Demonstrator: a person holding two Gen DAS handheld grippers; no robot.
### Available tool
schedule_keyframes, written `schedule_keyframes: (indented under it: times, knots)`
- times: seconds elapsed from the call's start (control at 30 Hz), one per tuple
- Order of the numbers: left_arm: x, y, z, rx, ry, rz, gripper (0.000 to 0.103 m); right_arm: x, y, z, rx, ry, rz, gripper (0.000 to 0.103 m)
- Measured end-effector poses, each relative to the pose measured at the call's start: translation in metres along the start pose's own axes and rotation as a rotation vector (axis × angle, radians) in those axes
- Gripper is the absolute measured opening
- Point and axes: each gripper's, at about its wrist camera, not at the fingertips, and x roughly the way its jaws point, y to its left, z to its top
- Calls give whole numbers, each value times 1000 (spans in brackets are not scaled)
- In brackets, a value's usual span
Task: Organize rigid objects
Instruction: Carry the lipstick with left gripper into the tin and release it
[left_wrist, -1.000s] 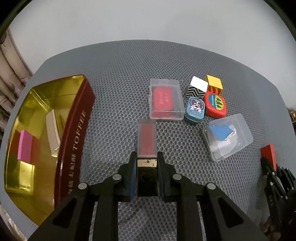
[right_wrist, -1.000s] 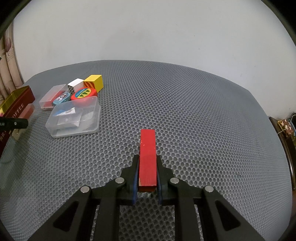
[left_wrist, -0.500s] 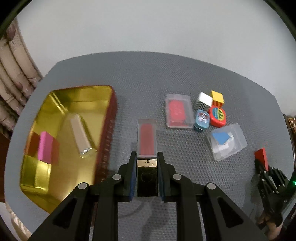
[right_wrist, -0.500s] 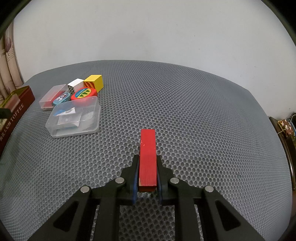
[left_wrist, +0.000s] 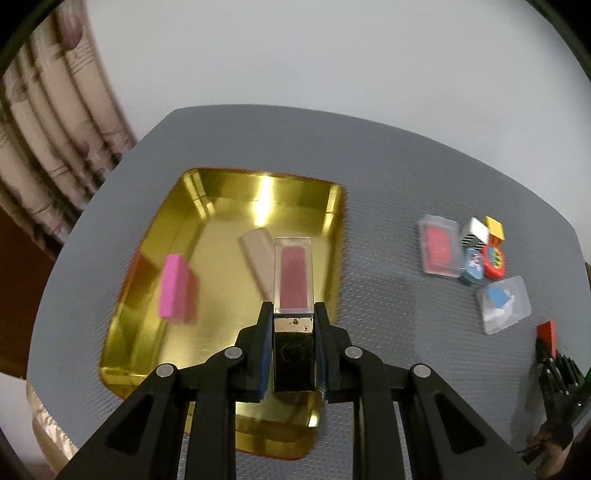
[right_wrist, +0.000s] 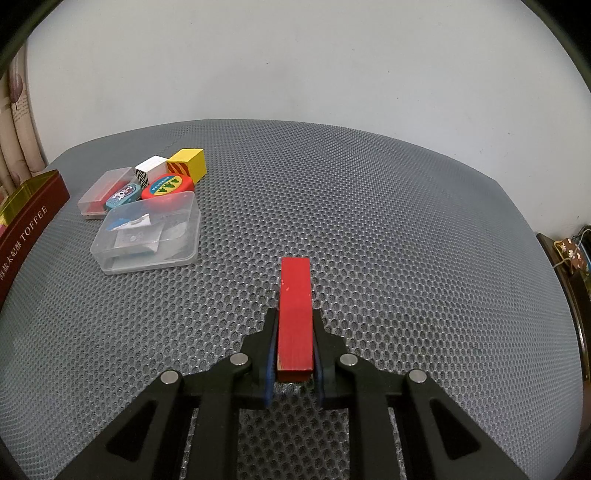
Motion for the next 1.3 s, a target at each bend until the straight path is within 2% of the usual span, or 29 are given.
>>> schedule_keyframes:
  times: [0.43,0.83,1.3]
  knots:
    - [28,49,-17,-57,71,86,17,1,2,0,-3,0,-4,16]
    - [53,70,-28,-118,106,118,17,7,6,2,-11,0,-11,16]
    - [54,90,-38,-137,113,136,17,10,4,3,-15,0,-16,17]
